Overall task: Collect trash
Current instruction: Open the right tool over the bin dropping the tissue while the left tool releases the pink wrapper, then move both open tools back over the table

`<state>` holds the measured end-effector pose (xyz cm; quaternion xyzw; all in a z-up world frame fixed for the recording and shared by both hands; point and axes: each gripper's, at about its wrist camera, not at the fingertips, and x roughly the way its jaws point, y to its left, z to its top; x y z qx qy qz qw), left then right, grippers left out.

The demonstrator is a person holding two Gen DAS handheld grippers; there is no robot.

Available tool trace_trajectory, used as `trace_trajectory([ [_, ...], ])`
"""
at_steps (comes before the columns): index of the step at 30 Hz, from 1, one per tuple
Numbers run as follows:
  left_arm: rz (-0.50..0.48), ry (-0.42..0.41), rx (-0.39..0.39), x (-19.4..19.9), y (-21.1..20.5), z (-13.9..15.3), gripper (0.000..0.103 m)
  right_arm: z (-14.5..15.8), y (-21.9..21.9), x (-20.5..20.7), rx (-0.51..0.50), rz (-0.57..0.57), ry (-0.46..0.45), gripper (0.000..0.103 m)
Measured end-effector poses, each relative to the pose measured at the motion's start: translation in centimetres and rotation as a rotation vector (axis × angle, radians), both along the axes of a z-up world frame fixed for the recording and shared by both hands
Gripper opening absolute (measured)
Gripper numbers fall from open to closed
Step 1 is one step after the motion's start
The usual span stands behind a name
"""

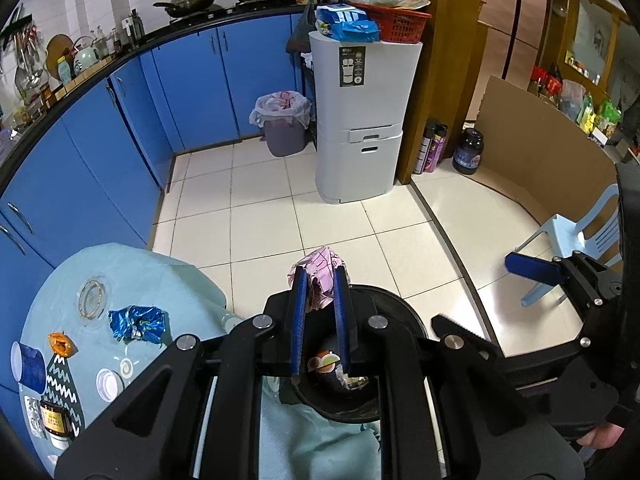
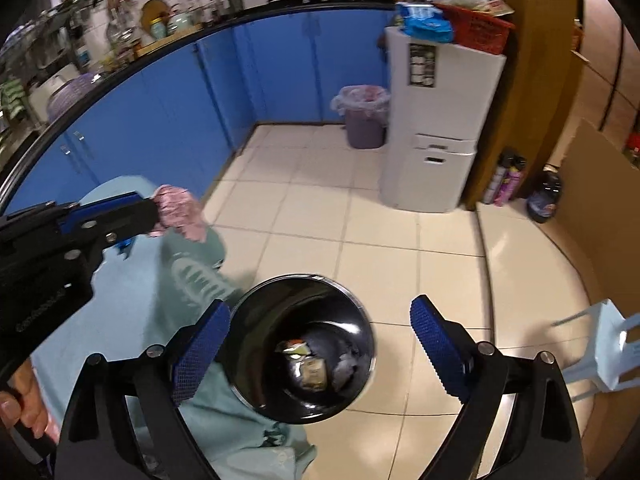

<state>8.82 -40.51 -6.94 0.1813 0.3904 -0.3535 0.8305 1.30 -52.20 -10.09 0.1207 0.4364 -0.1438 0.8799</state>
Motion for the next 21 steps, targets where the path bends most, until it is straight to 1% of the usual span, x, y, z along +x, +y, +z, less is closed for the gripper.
trace_trajectory([
  [1,-0.003,0.006,-0.003,0.0,-0.1,0.0,0.017,0.0,-0.3,-0.2,-0.007,-0.009,-0.001,0.089],
  [2,-0.004,0.009,-0.003,0.1,-0.3,0.0,0.022,0.0,-0.5,-0.3,-0.012,-0.016,-0.002,0.089],
  [3,-0.007,0.015,-0.006,0.1,-0.4,0.0,0.048,0.0,-0.6,-0.3,-0.012,-0.020,-0.001,0.089],
  [4,-0.010,0.023,-0.014,0.1,-0.5,0.0,0.099,0.0,-0.8,-0.5,-0.006,-0.026,-0.001,0.089],
  [5,-0.012,0.020,-0.039,0.0,-0.4,0.1,0.094,-0.1,-0.9,-0.5,-0.001,-0.031,0.000,0.089],
  [6,-0.010,0.014,-0.036,0.0,-0.4,0.2,0.100,-0.1,-1.0,-0.5,0.005,-0.036,0.000,0.089],
  [8,-0.004,-0.012,-0.023,-0.2,-0.5,0.2,0.100,-0.1,-1.1,-0.5,0.006,-0.040,0.000,0.089],
  [14,0.051,0.011,-0.014,0.8,0.9,-0.1,0.100,0.1,-0.4,0.0,0.002,-0.024,-0.003,0.089],
  [18,0.119,0.021,-0.019,1.9,3.5,-0.3,0.100,0.3,0.6,0.6,0.003,-0.002,-0.012,0.089],
  [21,0.198,0.027,-0.031,3.1,6.7,-0.2,0.100,0.3,2.1,1.5,0.016,0.035,-0.021,0.089],
])
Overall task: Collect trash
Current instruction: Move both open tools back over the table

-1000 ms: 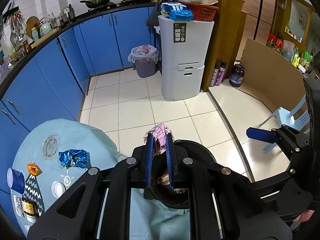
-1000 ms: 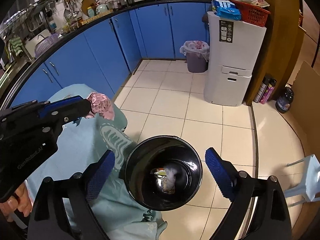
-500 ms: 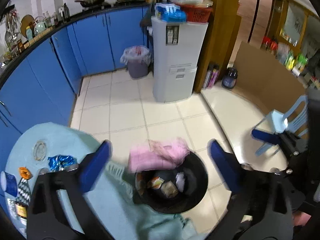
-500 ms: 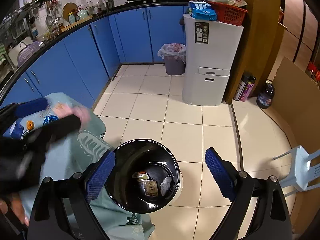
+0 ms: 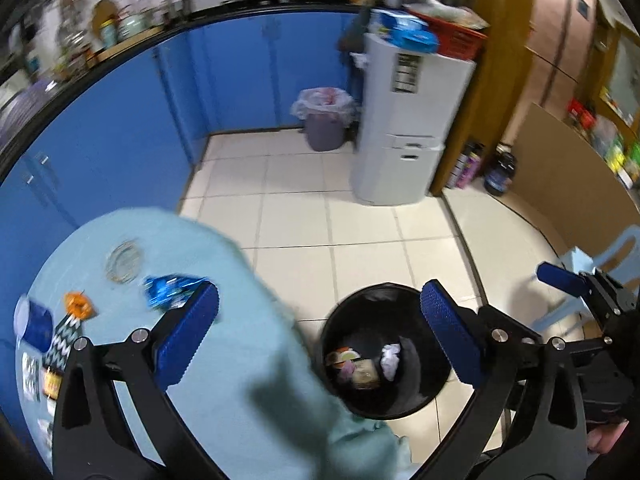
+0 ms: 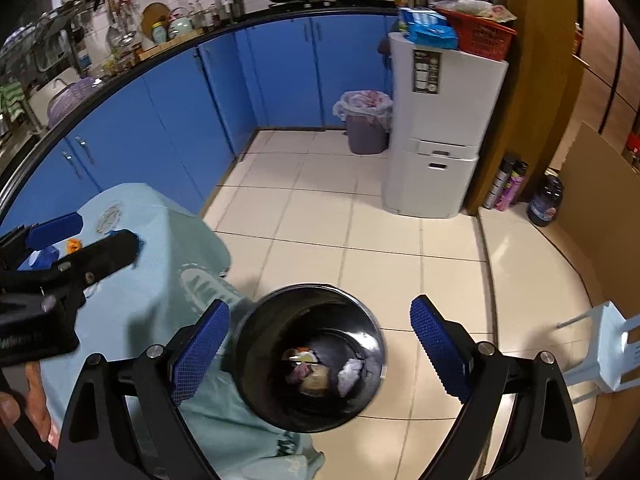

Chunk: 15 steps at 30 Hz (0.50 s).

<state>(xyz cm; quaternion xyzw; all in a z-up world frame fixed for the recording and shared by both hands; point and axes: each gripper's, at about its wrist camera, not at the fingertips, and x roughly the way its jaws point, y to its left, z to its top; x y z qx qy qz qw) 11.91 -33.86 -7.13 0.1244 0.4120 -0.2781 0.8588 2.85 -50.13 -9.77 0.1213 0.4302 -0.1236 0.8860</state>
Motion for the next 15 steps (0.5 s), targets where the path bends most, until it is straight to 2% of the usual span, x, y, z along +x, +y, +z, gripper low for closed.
trace_trajectory([
  [6,0.146,0.008,-0.010,2.2,6.8,0.0,0.100,0.5,4.8,2.1,-0.024,0.115,-0.074,0.089],
  [10,0.258,0.012,-0.001,3.4,12.0,-0.5,0.100,0.2,9.0,4.4,0.003,0.219,-0.067,0.089],
  [15,0.372,0.044,0.004,4.4,18.2,-1.7,0.100,0.0,14.1,7.1,-0.009,0.328,-0.054,0.089],
])
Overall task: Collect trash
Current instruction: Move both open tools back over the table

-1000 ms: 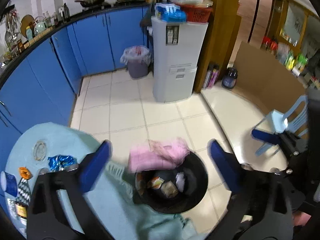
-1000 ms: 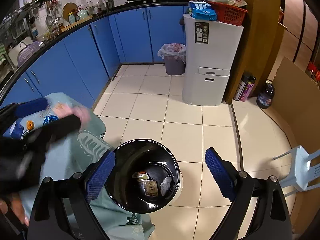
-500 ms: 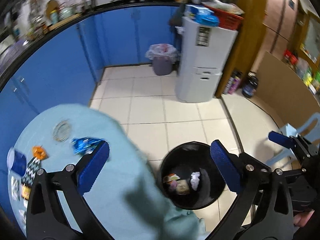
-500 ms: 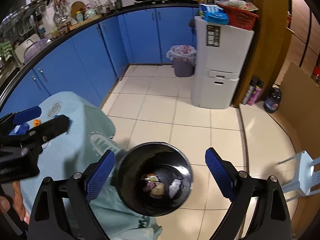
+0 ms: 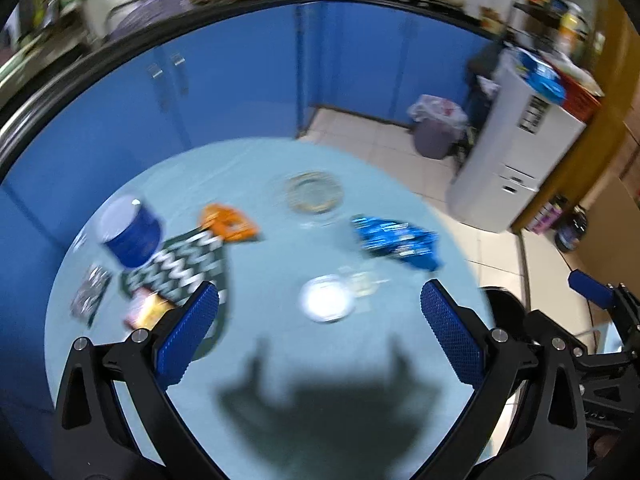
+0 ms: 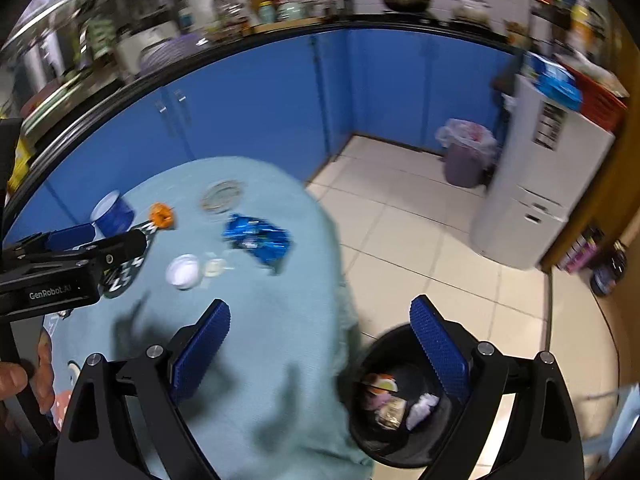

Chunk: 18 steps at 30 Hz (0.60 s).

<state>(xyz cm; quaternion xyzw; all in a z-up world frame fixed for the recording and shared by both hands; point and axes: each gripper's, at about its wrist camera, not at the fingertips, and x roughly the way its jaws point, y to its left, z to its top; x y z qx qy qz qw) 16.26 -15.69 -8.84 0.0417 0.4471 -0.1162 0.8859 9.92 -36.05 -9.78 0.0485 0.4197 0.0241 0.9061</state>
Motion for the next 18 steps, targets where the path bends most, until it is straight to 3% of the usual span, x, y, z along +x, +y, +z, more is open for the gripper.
trace_trajectory([
  [8,0.084,0.038,0.014,0.3,6.6,-2.4,0.100,-1.4,5.8,3.1,-0.024,0.101,0.050,0.088],
  [18,0.082,0.079,-0.011,1.5,10.0,-4.7,0.100,-4.2,10.9,6.1,-0.076,0.184,0.092,0.088],
])
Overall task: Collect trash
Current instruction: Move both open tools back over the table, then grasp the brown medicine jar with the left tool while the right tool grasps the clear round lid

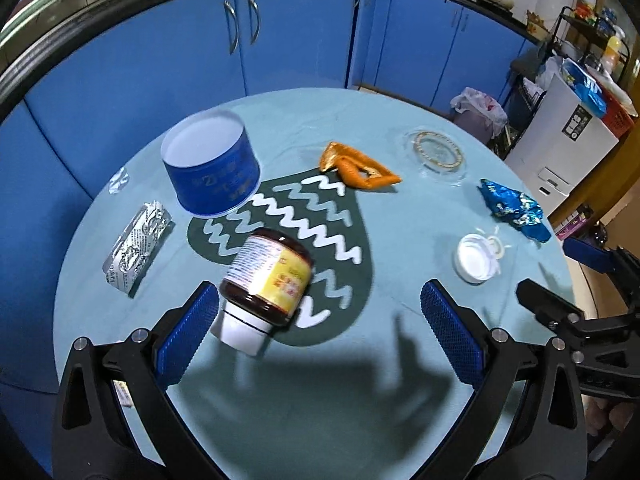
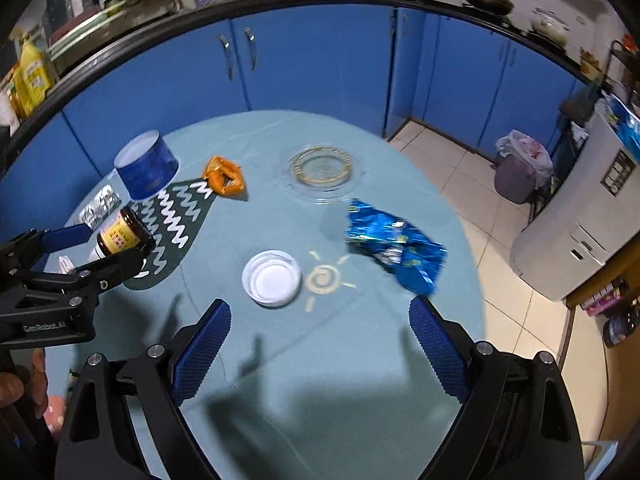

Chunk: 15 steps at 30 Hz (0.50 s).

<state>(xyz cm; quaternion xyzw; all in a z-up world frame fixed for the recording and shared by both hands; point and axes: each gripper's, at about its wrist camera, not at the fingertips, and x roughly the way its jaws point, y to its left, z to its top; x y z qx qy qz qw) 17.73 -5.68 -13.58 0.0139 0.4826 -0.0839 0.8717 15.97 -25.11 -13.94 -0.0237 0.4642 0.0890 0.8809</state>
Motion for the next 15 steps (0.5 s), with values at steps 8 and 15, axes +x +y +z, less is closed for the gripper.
trace_trajectory([
  [8,0.014,0.026,-0.008,1.8,1.6,-1.5,0.100,-1.5,1.7,2.1,-0.035,0.028,0.026,0.088],
  [15,0.024,0.027,0.026,2.2,2.5,-2.1,0.099,-2.2,2.2,3.3,-0.005,0.021,0.063,0.088],
])
